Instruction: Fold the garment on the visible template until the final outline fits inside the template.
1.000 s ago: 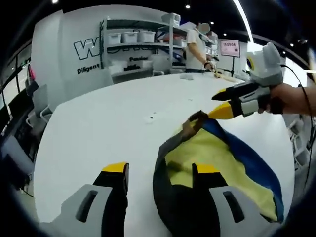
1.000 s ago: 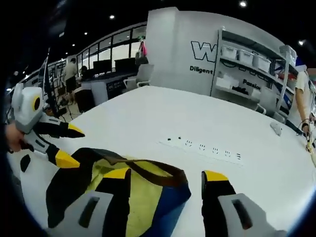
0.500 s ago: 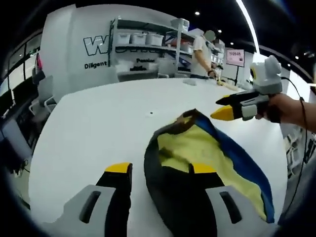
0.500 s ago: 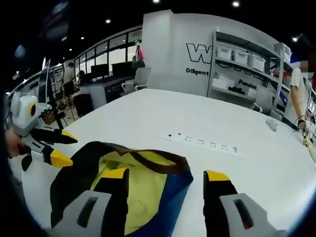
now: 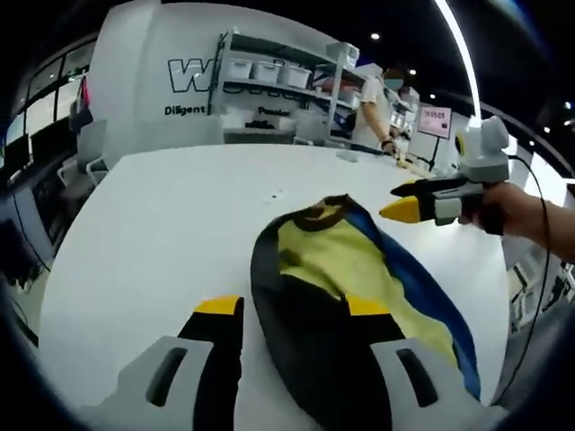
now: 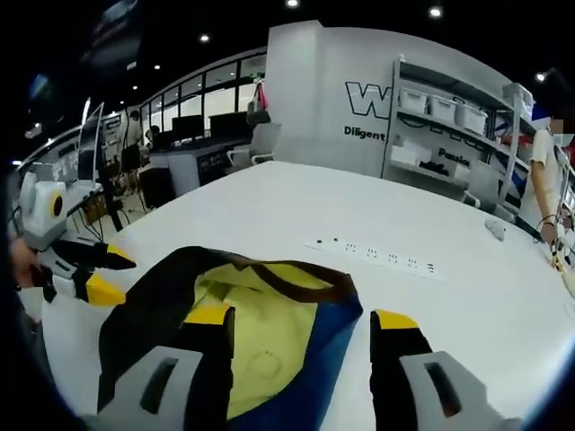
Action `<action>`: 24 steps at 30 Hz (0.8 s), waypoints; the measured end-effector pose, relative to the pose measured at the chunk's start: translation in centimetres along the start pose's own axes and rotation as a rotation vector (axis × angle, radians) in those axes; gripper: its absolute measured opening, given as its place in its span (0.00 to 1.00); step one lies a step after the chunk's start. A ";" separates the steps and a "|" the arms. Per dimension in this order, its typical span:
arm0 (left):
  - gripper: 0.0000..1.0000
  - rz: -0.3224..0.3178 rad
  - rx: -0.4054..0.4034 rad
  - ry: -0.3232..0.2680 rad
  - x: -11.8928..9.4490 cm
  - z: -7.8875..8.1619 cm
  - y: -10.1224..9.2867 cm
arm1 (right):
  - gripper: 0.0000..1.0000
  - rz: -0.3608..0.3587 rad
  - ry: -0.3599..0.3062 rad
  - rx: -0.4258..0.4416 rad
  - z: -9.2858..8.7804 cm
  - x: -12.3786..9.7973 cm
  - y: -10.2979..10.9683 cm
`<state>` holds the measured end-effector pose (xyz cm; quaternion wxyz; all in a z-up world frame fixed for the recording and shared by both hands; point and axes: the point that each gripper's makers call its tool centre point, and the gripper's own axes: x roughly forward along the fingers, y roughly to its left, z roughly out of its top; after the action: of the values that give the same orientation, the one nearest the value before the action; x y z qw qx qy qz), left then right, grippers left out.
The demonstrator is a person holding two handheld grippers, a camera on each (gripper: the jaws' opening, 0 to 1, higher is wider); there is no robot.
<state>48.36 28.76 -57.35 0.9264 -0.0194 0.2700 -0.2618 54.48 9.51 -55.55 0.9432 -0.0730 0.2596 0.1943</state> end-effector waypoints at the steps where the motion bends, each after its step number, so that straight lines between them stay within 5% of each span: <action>1: 0.36 -0.002 -0.006 -0.003 -0.1 -0.2 -0.1 | 0.58 0.008 0.005 0.005 -0.5 -0.2 0.3; 24: 0.32 -0.010 -0.097 0.057 -2.1 -5.3 -1.1 | 0.56 0.062 0.035 0.012 -3.8 -1.6 3.1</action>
<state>43.67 29.42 -60.69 0.9151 -0.0579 0.3084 -0.2533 50.22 10.91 -58.04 0.9324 -0.0629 0.2794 0.2204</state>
